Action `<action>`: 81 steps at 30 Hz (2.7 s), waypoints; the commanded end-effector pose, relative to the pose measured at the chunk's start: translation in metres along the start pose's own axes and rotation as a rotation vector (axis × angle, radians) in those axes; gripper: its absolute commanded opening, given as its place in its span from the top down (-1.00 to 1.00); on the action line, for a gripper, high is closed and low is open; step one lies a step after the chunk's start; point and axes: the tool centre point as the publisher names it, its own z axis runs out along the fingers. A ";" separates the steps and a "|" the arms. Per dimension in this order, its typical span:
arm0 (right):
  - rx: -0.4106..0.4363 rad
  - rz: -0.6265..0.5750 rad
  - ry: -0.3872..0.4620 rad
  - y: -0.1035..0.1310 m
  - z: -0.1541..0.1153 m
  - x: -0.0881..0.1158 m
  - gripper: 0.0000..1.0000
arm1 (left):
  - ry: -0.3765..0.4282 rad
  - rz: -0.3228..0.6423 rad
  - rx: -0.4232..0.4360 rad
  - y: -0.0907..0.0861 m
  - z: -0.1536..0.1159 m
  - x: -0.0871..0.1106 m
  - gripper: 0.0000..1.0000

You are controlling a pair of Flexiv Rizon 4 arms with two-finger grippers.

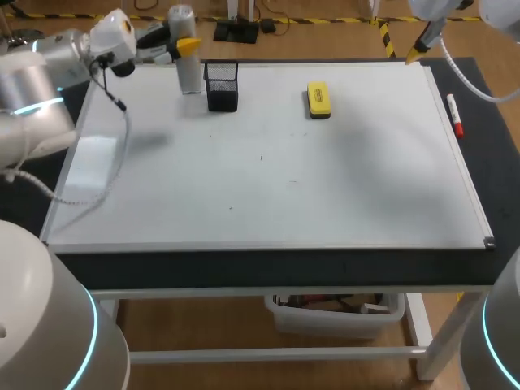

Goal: Pick up the inspection probe, press it on each red-marked spot on the whiteboard one by one, put down the probe, pick up the eraser, and wipe off all the red marks.

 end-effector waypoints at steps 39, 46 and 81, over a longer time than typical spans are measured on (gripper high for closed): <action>0.002 -0.002 0.004 0.000 -0.001 -0.001 -1.00 | 0.312 -0.037 0.038 0.065 0.063 -0.073 1.00; 0.002 -0.002 0.004 0.000 -0.001 -0.001 -1.00 | 0.308 -0.031 0.033 0.078 0.062 -0.076 1.00; 0.002 -0.002 0.004 0.000 -0.001 -0.001 -1.00 | 0.313 -0.043 0.024 0.134 0.043 -0.073 1.00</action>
